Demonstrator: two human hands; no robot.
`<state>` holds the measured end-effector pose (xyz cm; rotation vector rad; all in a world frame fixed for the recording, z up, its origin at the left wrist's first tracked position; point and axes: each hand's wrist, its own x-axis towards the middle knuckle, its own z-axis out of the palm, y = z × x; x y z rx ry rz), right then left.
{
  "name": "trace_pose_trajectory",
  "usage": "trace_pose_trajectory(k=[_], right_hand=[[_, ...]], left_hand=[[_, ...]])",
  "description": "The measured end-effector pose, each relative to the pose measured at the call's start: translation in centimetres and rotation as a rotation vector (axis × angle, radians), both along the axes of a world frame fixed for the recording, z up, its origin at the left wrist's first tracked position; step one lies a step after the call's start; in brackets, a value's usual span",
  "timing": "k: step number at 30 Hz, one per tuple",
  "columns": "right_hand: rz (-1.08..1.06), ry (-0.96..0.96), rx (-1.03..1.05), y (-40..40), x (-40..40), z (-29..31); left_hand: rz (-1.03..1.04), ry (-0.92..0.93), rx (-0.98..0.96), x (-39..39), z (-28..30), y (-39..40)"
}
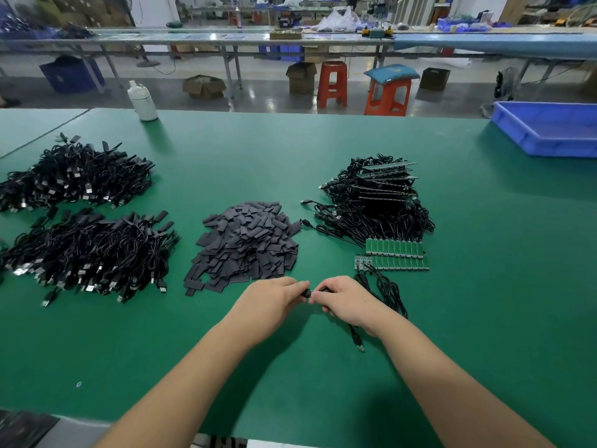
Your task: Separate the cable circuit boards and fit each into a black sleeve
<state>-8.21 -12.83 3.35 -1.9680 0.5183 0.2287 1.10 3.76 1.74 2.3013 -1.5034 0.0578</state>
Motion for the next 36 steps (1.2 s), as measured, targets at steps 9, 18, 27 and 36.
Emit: trace_pose_trajectory(k=[9,18,27,36], right_hand=[[0.069,0.015,-0.029,-0.3,-0.3,0.2],[0.046,-0.051,0.034,0.1,-0.2,-0.5],[0.014,-0.03,-0.307,0.3,0.1,-0.1],[-0.021,-0.051,-0.295,0.9,0.2,-0.2]], left_hand=[[-0.003,0.137,0.052,-0.5,-0.6,-0.1],[0.08,-0.015,0.273,-1.1,-0.8,-1.0],[0.121,-0.003,0.271,-1.3,-0.9,-1.3],[0.104,-0.083,0.267,-1.5,-1.4,-1.9]])
